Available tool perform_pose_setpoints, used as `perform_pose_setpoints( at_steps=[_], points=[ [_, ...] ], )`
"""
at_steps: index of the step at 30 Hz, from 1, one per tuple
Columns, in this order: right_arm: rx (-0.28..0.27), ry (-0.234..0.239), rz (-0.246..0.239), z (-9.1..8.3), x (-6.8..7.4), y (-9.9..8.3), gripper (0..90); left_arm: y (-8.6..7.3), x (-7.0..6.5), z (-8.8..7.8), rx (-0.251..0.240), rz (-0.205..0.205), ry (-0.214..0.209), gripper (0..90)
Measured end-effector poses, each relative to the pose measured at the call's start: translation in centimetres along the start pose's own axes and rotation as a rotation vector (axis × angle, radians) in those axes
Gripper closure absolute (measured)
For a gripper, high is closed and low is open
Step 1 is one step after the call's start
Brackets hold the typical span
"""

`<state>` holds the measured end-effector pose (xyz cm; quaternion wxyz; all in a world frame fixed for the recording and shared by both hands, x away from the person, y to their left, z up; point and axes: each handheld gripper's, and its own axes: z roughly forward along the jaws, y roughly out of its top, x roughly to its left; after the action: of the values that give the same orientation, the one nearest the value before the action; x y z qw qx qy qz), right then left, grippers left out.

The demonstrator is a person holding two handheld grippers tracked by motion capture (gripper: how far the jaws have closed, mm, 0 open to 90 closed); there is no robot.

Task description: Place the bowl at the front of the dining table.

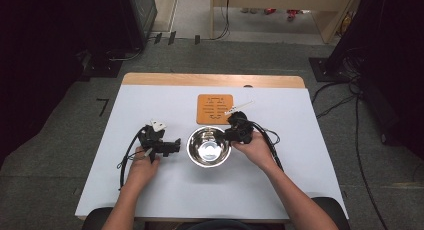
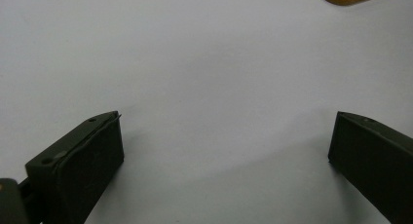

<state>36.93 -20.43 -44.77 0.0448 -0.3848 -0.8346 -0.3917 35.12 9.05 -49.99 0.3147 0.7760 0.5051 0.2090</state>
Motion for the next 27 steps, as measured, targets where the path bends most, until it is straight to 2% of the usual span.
perform_pose_setpoints(
  at_steps=[8,17,27],
  points=[
    [-0.012,-0.02,0.031,0.0,-0.4,0.3,87.3,0.0,0.0,0.0,0.004,0.004,-0.001,0.0],
    [-0.03,-0.033,0.038,0.0,-0.8,0.5,87.2,0.0,0.0,0.0,0.003,0.002,0.0,0.0],
    [-0.06,-0.045,0.077,-0.6,-1.7,0.6,87.2,0.0,0.0,0.0,0.002,0.002,-0.001,0.0]
  ],
)
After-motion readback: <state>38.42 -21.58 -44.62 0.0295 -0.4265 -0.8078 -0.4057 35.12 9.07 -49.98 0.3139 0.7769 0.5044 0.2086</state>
